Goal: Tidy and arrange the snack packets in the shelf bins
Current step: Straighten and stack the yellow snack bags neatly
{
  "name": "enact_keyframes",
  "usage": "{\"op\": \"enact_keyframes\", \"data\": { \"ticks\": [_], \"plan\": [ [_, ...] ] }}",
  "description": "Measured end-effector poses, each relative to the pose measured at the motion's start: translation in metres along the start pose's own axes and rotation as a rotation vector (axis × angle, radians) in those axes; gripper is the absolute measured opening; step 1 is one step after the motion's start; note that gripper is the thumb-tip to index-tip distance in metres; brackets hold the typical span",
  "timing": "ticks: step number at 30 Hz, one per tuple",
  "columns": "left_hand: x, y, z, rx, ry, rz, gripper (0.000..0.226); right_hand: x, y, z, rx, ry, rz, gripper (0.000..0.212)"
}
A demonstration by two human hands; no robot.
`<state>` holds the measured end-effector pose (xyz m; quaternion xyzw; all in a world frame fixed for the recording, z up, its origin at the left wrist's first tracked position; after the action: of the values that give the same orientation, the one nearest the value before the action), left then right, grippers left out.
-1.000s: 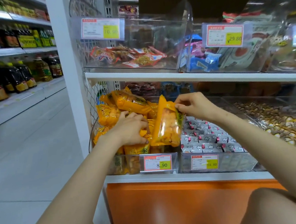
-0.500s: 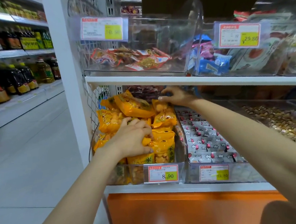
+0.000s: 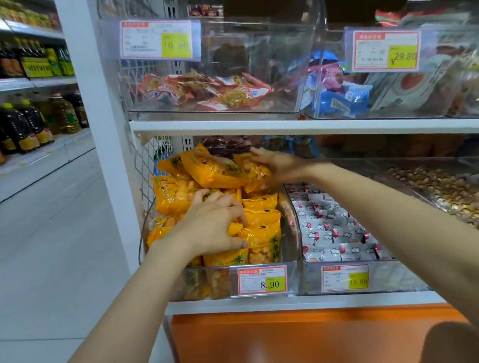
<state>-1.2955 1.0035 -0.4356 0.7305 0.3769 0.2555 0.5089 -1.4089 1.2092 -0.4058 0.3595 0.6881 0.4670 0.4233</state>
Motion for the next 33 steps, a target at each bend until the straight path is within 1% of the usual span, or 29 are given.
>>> {"op": "enact_keyframes", "data": {
  "ticks": [3, 5, 6, 8, 10, 11, 12, 13, 14, 15, 16, 17, 18, 20, 22, 24, 26, 29, 30, 33],
  "plan": [
    [0.001, 0.001, 0.001, -0.01, 0.006, 0.007, 0.041, -0.005, 0.0, 0.0, -0.01, -0.017, 0.12, 0.084],
    [0.001, 0.002, 0.001, -0.027, -0.006, -0.007, 0.04, -0.007, -0.006, 0.002, 0.066, 0.018, 0.223, 0.08],
    [0.001, 0.002, 0.001, -0.038, -0.013, -0.019, 0.039, -0.007, -0.01, 0.003, 0.103, 0.041, 0.238, 0.079],
    [0.002, 0.003, 0.001, -0.058, -0.025, -0.029, 0.038, -0.007, -0.015, 0.006, 0.105, 0.043, 0.156, 0.078],
    [0.002, 0.004, 0.002, -0.083, -0.031, -0.014, 0.035, -0.011, -0.014, 0.014, 0.092, 0.034, 0.04, 0.085],
    [0.001, 0.005, 0.002, -0.096, -0.035, -0.004, 0.035, -0.013, -0.012, 0.02, 0.135, 0.045, 0.017, 0.085],
    [0.001, 0.005, 0.003, -0.106, -0.04, 0.001, 0.034, -0.016, -0.008, 0.027, 0.21, 0.063, 0.001, 0.079],
    [0.0, 0.005, 0.003, -0.114, -0.042, -0.001, 0.035, -0.022, -0.003, 0.039, 0.271, 0.09, -0.003, 0.067],
    [0.0, 0.005, 0.003, -0.116, -0.041, -0.008, 0.035, -0.026, 0.002, 0.051, 0.279, 0.136, -0.009, 0.051],
    [0.0, 0.004, 0.002, -0.114, -0.036, -0.02, 0.037, -0.031, 0.005, 0.064, 0.224, 0.191, -0.013, 0.037],
    [0.001, 0.003, 0.002, -0.111, -0.028, -0.039, 0.041, -0.038, 0.007, 0.077, 0.128, 0.227, -0.001, 0.028],
    [0.002, 0.002, 0.001, -0.105, -0.02, -0.064, 0.046, -0.044, 0.008, 0.088, 0.039, 0.254, 0.049, 0.028],
    [0.003, 0.001, 0.001, -0.102, -0.009, -0.089, 0.051, -0.047, 0.005, 0.094, -0.015, 0.282, 0.132, 0.034],
    [0.006, -0.001, -0.001, -0.098, 0.012, -0.133, 0.06, -0.052, -0.003, 0.099, -0.042, 0.32, 0.343, 0.05],
    [0.008, -0.001, -0.002, -0.104, 0.023, -0.161, 0.065, -0.055, -0.015, 0.099, -0.052, 0.317, 0.45, 0.059],
    [0.008, 0.0, -0.003, -0.113, 0.022, -0.164, 0.064, -0.059, -0.021, 0.1, -0.076, 0.321, 0.473, 0.06],
    [0.007, 0.001, -0.002, -0.121, 0.02, -0.151, 0.058, -0.061, -0.016, 0.101, -0.106, 0.31, 0.46, 0.056],
    [0.005, 0.003, -0.002, -0.13, 0.012, -0.136, 0.051, -0.058, -0.003, 0.099, -0.108, 0.271, 0.399, 0.037],
    [0.004, 0.003, -0.002, -0.132, 0.009, -0.134, 0.051, -0.057, -0.003, 0.097, -0.093, 0.268, 0.423, 0.038],
    [0.004, 0.003, -0.001, -0.121, 0.002, -0.12, 0.049, -0.057, -0.016, 0.098, -0.065, 0.276, 0.589, 0.058]
  ]
}}
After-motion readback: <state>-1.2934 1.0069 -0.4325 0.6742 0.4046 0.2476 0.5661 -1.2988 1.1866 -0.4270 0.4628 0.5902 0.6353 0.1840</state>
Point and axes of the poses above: each hand's wrist, its own z-axis away from the middle knuckle, its own y-axis out of the back of the hand, x = y × z, the point moved 1 cm from there along -z, towards the middle knuckle, and after that the axes turned 12 degrees about x, right-handed, at the moved point
